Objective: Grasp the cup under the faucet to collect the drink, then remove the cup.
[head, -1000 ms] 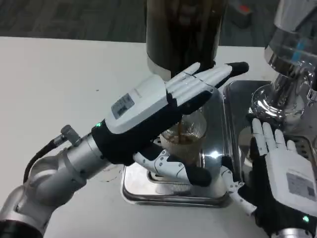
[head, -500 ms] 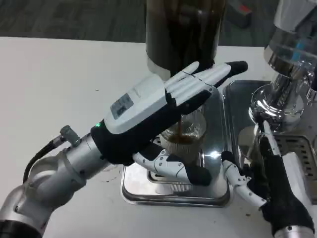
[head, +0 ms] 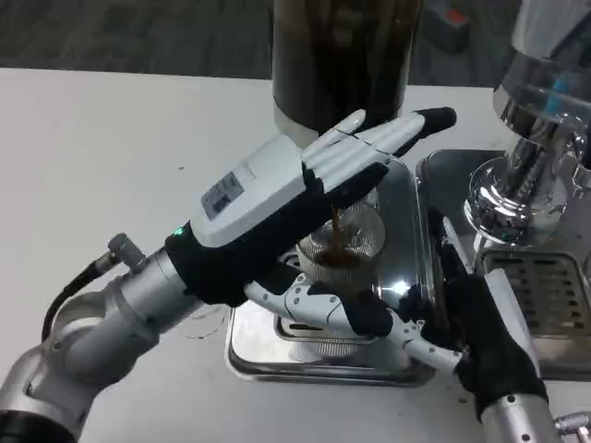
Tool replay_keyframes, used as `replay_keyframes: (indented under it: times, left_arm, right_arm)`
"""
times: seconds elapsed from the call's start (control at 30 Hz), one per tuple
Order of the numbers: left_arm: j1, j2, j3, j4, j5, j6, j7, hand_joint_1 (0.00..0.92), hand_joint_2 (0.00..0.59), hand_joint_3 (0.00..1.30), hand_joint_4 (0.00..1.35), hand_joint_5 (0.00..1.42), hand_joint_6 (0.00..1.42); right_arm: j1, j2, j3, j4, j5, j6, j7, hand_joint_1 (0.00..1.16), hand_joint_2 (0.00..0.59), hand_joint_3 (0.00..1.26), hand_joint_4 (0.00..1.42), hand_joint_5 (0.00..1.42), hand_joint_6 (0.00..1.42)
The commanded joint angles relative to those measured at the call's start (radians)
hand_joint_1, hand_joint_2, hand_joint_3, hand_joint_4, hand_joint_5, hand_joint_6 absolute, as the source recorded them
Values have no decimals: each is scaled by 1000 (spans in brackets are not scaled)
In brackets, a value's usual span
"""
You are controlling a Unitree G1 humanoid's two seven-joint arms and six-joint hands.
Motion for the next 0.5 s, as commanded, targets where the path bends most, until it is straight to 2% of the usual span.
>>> replay_keyframes:
  times: [0.03, 0.5]
  left_arm:
    - [17, 1, -17, -8, 20, 7, -1, 0, 112, 6, 0, 86, 0]
    - [25, 1, -15, -24, 21, 25, 6, 0, 114, 15, 0, 94, 0]
  right_arm:
    - [-30, 12, 6, 31, 10, -27, 6, 757, 182, 0, 0, 0, 0]
    - [-92, 25, 9, 84, 28, -36, 36, 747, 184, 0, 0, 0, 0]
